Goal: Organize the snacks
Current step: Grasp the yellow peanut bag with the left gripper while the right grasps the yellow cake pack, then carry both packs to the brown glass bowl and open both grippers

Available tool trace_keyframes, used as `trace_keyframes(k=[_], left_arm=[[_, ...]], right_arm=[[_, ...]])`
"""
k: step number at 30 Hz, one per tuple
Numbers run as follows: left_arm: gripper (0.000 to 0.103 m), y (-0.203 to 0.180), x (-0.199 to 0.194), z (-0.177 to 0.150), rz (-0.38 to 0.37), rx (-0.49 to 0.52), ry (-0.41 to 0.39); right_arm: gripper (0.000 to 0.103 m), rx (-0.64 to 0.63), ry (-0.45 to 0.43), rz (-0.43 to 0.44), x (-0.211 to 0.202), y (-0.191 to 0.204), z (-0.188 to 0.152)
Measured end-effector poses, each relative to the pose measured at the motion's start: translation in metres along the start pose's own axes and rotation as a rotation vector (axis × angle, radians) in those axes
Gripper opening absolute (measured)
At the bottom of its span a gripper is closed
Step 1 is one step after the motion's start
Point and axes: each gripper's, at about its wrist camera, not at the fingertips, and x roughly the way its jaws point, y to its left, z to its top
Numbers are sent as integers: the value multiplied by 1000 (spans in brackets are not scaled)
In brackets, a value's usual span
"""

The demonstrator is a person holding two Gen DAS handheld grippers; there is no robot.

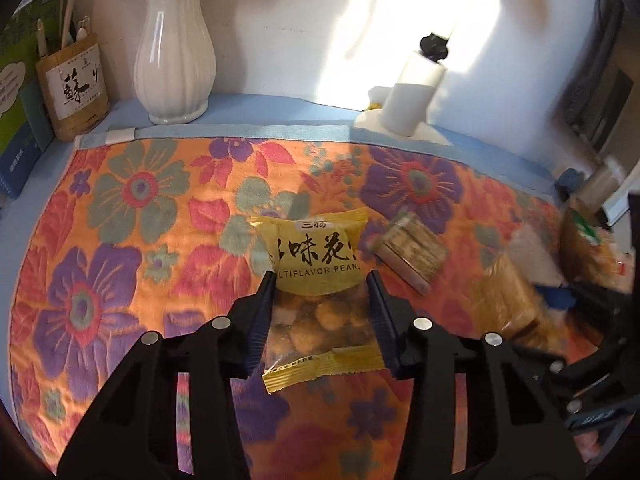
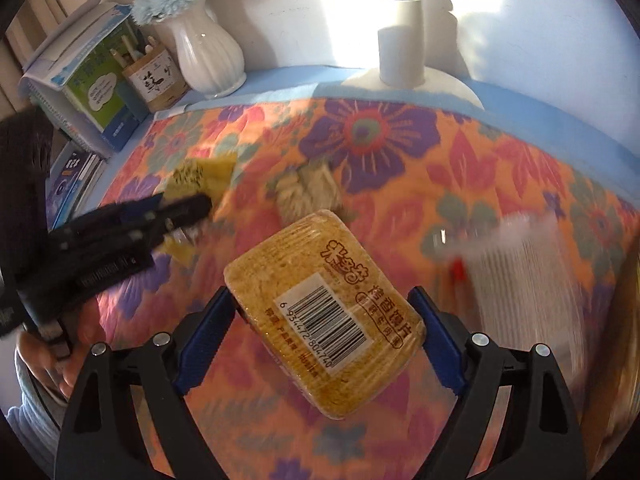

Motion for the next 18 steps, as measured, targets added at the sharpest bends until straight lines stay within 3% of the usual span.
trace_keyframes(k=[5,8,10,13,18], left_arm=[[45,-2,-46,-40,-12,29,-36],[45,-3,-59,-64,15,41,-56],[45,-5,-65,-79,20,48,-61],[45,-4,-65,-95,-8,22,-31],[45,-5,-77,-113,-18,20,-36]], right_arm=[[87,86,-12,-111,-27,2,-69],[87,152,-23,-166,-31,-4,-92],[88,204,-31,-133,-35,-11,-104],[88,245,-29,-7,-44,-16,-114],[88,153,-2,68,-61,-9,-133]])
